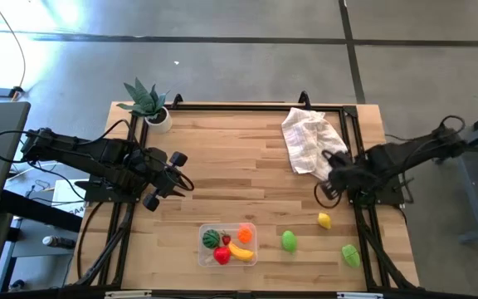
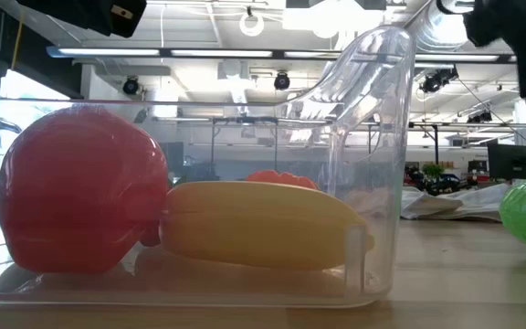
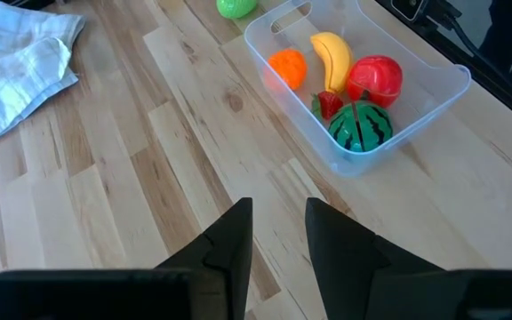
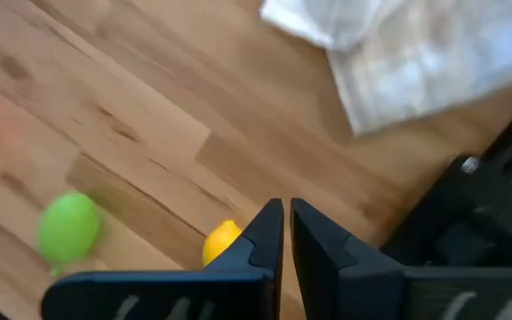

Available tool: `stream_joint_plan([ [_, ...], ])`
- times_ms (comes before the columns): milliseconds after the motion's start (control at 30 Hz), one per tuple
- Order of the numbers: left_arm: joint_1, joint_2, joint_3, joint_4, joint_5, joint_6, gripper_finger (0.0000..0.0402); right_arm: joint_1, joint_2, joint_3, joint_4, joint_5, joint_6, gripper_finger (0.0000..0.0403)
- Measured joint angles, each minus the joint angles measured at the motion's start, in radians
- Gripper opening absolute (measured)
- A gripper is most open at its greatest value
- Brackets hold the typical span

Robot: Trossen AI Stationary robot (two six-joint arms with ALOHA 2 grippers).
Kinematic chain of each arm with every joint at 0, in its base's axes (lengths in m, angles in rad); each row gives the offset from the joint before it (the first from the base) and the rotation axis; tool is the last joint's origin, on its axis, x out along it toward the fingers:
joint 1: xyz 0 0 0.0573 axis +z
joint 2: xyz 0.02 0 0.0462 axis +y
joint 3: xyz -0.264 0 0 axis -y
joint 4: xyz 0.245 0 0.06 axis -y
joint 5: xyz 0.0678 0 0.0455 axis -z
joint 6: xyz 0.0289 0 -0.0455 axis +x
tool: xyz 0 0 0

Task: Pick and placing Produce into tupperware
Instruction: Put the lemon into the bin

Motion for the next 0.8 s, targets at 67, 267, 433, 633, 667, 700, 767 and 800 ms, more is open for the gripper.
stream_joint_plan([
  [67, 0.0, 0.0, 0.0, 0.0, 0.0, 0.0, 0.0095, 0.037, 0.0, -0.056, 0.042, -0.023, 0.052, 0.0016],
  [267, 0.0, 0.0, 0.0, 0.0, 0.0, 0.0, 0.0095, 0.137, -0.001, -0.179, 0.152, -0.106, 0.176, 0.0021],
  [433, 0.0, 0.0, 0.0, 0.0, 0.0, 0.0, 0.0095, 0.192, -0.001, -0.253, 0.231, -0.162, 0.267, 0.0061],
  [633, 0.0, 0.0, 0.0, 0.0, 0.0, 0.0, 0.0095, 0.225, -0.001, -0.272, 0.254, -0.166, 0.361, 0.0128],
  [667, 0.0, 0.0, 0.0, 0.0, 0.0, 0.0, 0.0095, 0.228, -0.001, -0.272, 0.257, -0.159, 0.368, 0.0137],
  [700, 0.0, 0.0, 0.0, 0.0, 0.0, 0.0, 0.0095, 0.231, -0.001, -0.272, 0.263, -0.151, 0.374, 0.0145],
  [767, 0.0, 0.0, 0.0, 0.0, 0.0, 0.0, 0.0095, 0.236, 0.005, -0.272, 0.283, -0.138, 0.379, 0.0157],
  [800, 0.0, 0.0, 0.0, 0.0, 0.0, 0.0, 0.0095, 0.236, 0.011, -0.272, 0.298, -0.136, 0.38, 0.0162],
])
